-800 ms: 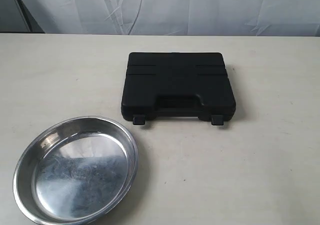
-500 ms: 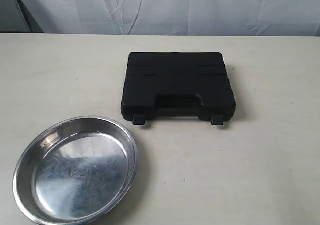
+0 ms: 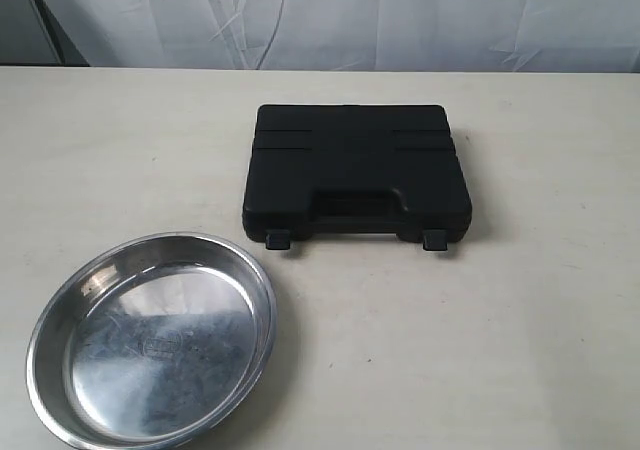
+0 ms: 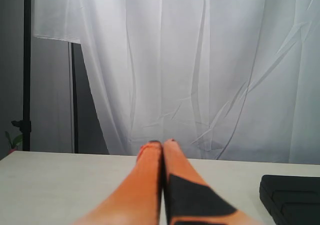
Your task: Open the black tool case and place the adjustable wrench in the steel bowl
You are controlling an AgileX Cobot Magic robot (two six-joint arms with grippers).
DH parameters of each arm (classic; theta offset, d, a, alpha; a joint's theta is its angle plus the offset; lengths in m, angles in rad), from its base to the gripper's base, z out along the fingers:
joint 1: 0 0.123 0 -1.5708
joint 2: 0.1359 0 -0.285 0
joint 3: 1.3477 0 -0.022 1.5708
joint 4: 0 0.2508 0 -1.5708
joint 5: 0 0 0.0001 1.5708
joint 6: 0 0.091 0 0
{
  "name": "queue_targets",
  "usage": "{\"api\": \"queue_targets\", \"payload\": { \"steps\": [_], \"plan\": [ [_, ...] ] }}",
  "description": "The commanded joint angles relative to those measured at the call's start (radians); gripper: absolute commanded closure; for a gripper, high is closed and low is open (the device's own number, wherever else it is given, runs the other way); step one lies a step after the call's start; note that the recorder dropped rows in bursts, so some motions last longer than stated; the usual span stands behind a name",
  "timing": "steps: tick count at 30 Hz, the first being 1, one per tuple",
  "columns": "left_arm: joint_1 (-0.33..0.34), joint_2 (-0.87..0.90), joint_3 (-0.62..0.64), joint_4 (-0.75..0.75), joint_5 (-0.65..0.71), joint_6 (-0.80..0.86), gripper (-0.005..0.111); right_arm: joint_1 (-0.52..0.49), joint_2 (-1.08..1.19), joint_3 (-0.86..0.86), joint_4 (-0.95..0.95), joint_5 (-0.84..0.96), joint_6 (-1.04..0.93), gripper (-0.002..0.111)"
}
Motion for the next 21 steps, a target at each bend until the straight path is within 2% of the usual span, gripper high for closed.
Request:
{"api": "queue_targets", "payload": {
  "steps": [1,5,12,17,21],
  "plan": [
    [-0.002,0.005,-0.004,0.002,-0.005,0.001,0.106,-0.004,0.13,-0.167,-0.13,0.188,-0.025,0.109],
    [-0.002,0.005,-0.004,0.002,-0.005,0.001,0.106,-0.004,0.378,-0.374,-0.25,0.322,-0.123,0.109],
    [-0.002,0.005,-0.004,0.002,-0.005,0.001,0.106,0.005,0.922,-0.745,-0.181,0.515,-0.427,0.109],
    [-0.002,0.005,-0.004,0.002,-0.005,0.001,0.106,0.106,1.248,-0.982,-0.106,0.65,-0.744,0.109],
    [-0.002,0.005,-0.004,0.002,-0.005,0.001,0.106,0.207,1.446,-1.094,-0.098,0.708,-0.946,0.108]
  ]
}}
